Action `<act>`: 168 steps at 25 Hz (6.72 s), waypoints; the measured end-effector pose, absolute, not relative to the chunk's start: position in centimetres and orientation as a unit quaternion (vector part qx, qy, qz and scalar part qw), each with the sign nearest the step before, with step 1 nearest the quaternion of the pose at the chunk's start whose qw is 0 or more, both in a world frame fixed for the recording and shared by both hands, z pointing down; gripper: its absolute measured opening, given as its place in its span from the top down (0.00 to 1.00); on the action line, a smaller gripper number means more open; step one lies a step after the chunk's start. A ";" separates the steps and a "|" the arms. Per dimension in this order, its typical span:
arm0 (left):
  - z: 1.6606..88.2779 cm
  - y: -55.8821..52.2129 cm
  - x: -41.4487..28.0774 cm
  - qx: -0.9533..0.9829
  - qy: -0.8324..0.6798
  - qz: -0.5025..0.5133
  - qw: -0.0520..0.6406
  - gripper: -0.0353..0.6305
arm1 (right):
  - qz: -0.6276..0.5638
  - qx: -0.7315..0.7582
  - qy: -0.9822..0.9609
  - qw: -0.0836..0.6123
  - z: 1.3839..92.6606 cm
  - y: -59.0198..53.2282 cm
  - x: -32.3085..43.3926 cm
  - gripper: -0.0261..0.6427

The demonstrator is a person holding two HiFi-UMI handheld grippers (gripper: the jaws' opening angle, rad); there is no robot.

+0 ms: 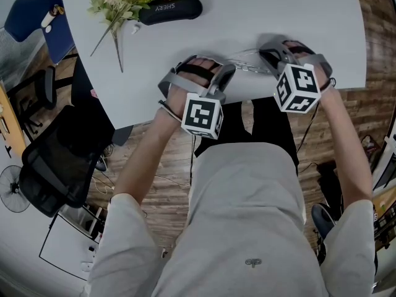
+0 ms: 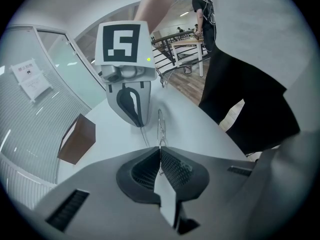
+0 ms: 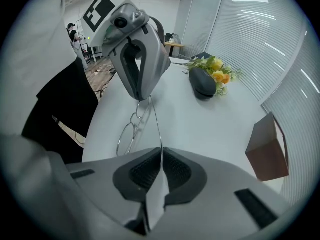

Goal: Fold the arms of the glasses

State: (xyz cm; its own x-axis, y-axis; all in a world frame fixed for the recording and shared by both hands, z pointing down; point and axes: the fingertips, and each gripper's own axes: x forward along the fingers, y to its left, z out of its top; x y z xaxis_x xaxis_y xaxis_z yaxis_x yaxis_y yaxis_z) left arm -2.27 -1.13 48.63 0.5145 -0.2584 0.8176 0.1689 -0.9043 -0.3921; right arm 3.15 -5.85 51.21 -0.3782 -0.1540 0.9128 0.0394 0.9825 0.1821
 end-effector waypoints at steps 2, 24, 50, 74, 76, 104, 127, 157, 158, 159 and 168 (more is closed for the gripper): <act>48.6 -1.2 -2.3 -0.843 0.026 -0.492 0.217 0.91 | -0.085 0.027 -0.824 0.559 51.2 -5.4 3.3 0.93; 48.7 -1.3 -2.2 -0.839 0.024 -0.496 0.222 0.91 | 0.071 0.039 -0.856 0.511 48.9 -3.5 4.9 0.76; 48.7 -0.8 -1.8 -0.851 0.024 -0.488 0.192 0.91 | 0.073 0.035 -0.865 0.495 50.8 -1.5 2.8 0.74; 49.7 -2.5 -1.3 -0.865 0.043 -0.480 0.140 0.91 | 0.110 0.062 -0.863 0.490 51.8 -2.2 3.6 0.87; 49.9 -2.6 -1.3 -0.864 0.043 -0.482 0.140 0.91 | 0.112 0.069 -0.862 0.489 51.9 -2.3 3.6 0.86; 50.2 -3.0 -1.7 -0.863 0.055 -0.484 0.132 0.91 | 0.139 0.196 -0.866 0.439 49.2 -2.5 4.2 0.77; 41.1 1.3 -1.8 -0.860 0.247 -0.446 0.042 0.91 | 0.109 0.230 -0.909 0.329 40.1 0.3 4.5 0.87; 25.0 11.7 6.1 -0.876 0.452 -0.160 -0.053 0.92 | 0.090 0.284 -0.951 0.087 23.7 10.6 12.6 0.95; 24.7 12.0 6.1 -0.875 0.456 -0.153 -0.055 0.92 | 0.093 0.282 -0.952 0.079 23.5 10.9 12.8 0.95; 24.5 12.3 6.1 -0.874 0.459 -0.148 -0.056 0.92 | 0.095 0.279 -0.953 0.072 23.3 11.2 12.9 0.95; 23.4 14.6 4.0 -0.860 0.491 -0.123 -0.069 0.92 | 0.104 0.263 -0.957 0.062 22.6 13.6 13.4 0.96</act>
